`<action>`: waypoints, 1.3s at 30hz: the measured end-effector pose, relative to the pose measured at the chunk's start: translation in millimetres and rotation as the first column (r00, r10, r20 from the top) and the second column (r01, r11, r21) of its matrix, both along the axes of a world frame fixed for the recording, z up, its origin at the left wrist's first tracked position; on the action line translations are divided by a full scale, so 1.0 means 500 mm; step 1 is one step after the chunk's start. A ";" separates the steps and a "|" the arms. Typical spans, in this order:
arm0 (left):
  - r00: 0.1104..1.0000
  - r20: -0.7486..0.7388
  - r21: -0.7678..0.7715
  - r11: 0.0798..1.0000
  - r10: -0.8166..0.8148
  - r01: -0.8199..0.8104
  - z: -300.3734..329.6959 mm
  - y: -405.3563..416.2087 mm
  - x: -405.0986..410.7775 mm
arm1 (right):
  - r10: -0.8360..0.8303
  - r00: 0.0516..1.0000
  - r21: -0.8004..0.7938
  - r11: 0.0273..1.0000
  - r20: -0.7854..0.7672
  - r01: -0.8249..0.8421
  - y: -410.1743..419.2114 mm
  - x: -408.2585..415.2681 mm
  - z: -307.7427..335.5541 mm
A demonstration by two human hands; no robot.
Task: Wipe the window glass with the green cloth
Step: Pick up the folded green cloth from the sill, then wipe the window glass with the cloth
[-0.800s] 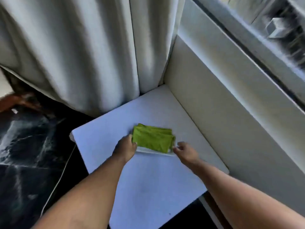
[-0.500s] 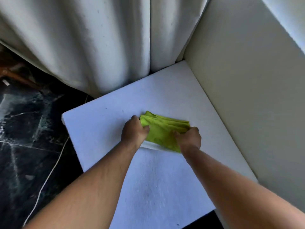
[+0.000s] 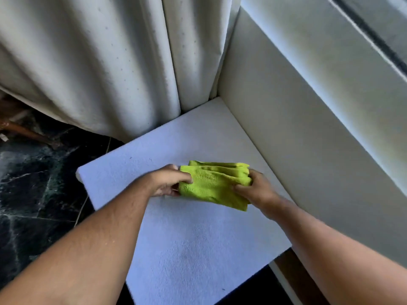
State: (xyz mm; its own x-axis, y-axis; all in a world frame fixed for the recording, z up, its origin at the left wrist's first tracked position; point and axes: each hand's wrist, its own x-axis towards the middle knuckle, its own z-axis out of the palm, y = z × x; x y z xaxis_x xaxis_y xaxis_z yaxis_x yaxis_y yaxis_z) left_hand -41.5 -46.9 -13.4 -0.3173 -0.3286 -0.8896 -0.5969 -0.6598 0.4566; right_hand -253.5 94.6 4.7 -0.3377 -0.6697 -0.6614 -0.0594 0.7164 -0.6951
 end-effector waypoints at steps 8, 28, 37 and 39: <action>0.902 -0.422 -0.234 0.972 -0.092 -0.011 0.418 0.215 -0.183 | -0.374 0.919 -0.271 0.879 0.120 0.393 0.301 -0.095 0.435; 0.057 -0.059 -0.793 0.013 -0.997 -0.608 1.778 1.012 -0.770 | -0.460 -0.697 -0.685 0.725 -0.550 0.063 1.221 -0.372 1.620; 0.324 -0.036 -0.338 -0.294 -0.945 -0.894 1.825 0.984 -0.834 | 0.315 -0.827 0.276 0.940 -0.466 0.202 1.178 -0.472 1.611; 0.466 -0.040 -0.207 -0.449 -0.884 -0.869 1.839 0.958 -0.848 | 0.234 -0.787 0.190 0.970 -0.572 0.150 1.172 -0.474 1.601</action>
